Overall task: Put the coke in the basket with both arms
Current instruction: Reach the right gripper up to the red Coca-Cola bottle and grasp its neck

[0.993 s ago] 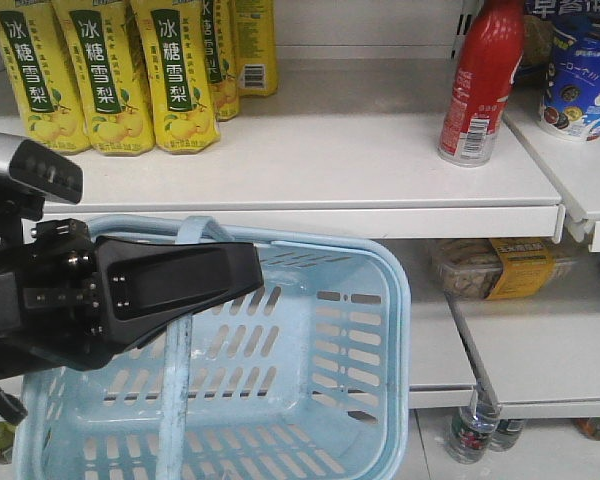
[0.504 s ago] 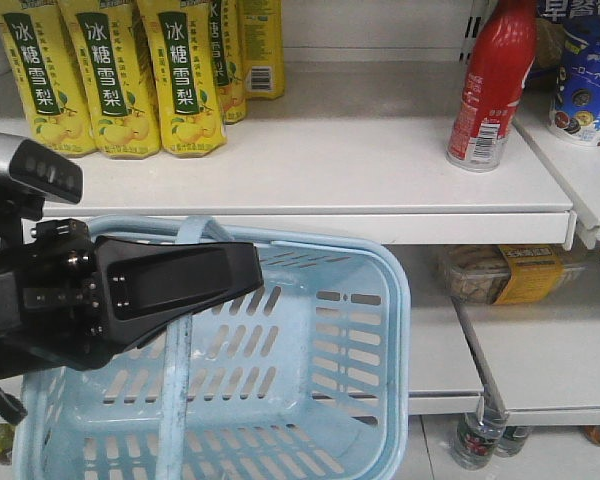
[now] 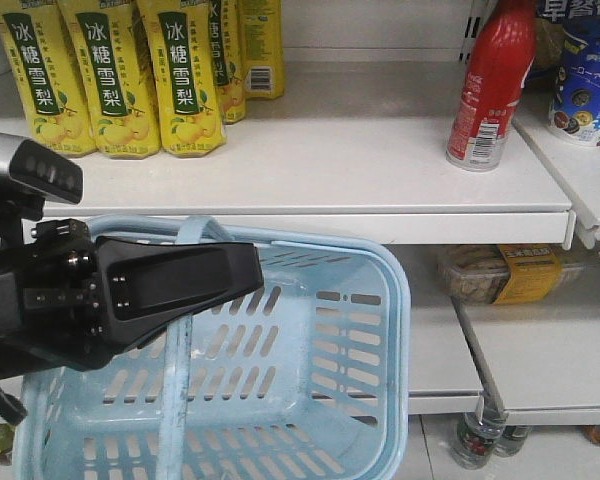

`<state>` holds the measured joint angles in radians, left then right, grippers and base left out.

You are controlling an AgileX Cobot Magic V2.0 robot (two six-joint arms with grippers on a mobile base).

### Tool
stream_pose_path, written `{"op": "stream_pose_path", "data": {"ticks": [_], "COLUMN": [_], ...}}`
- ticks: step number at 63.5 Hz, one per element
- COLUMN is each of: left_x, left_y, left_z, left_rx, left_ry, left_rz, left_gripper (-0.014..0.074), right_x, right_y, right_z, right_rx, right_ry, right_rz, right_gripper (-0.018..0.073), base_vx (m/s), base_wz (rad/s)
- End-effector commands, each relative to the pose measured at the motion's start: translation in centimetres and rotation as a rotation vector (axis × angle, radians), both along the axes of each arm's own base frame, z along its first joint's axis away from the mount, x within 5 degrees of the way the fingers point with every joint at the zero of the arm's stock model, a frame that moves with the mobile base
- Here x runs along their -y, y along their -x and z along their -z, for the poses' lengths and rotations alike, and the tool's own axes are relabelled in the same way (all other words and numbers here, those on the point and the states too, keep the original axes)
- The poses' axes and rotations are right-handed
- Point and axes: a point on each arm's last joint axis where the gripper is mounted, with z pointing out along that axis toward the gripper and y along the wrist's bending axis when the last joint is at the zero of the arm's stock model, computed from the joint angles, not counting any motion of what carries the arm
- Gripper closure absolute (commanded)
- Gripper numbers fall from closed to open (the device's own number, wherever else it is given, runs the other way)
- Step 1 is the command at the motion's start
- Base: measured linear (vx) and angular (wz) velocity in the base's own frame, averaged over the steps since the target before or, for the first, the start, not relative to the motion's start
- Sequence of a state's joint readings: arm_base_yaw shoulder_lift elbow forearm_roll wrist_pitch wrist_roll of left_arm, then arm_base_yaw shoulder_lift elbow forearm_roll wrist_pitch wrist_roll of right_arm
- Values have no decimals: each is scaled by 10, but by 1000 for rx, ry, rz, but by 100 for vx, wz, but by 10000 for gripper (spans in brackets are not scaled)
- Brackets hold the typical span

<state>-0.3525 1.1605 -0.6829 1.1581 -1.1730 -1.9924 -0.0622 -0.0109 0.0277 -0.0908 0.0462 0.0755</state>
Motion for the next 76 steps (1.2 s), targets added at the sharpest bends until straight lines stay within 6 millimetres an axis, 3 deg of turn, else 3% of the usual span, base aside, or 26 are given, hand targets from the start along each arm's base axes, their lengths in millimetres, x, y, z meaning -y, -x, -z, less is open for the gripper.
{"op": "stream_pose_path", "data": {"ticks": [1, 38, 46, 53, 59, 65, 76], "left_x": [-3, -3, -3, -3, -3, -3, -3], "left_y": [16, 16, 16, 16, 15, 15, 15], "left_z": [-25, -25, -25, -25, -25, -25, -25], "left_rx": [80, 80, 80, 80, 80, 80, 80], "left_ry": [168, 168, 168, 168, 167, 167, 167], "left_rz": [121, 121, 121, 121, 120, 120, 120], "left_gripper": [603, 603, 603, 603, 603, 603, 603], "right_x": [0, -1, 3, 12, 17, 10, -21], "right_y": [1, 1, 5, 10, 15, 24, 44], "right_z": [-5, -8, -21, -32, -40, -69, -149], "right_rx": [78, 116, 297, 497, 610, 697, 669], "right_ry": [20, -21, -470, -984, -1185, -1071, -456], "right_rz": [-1, -6, -42, -90, -145, -262, -408], "right_gripper": [564, 564, 564, 564, 564, 564, 562], "base_vx": [0, 0, 0, 0, 0, 0, 0], "base_wz": [0, 0, 0, 0, 0, 0, 0]}}
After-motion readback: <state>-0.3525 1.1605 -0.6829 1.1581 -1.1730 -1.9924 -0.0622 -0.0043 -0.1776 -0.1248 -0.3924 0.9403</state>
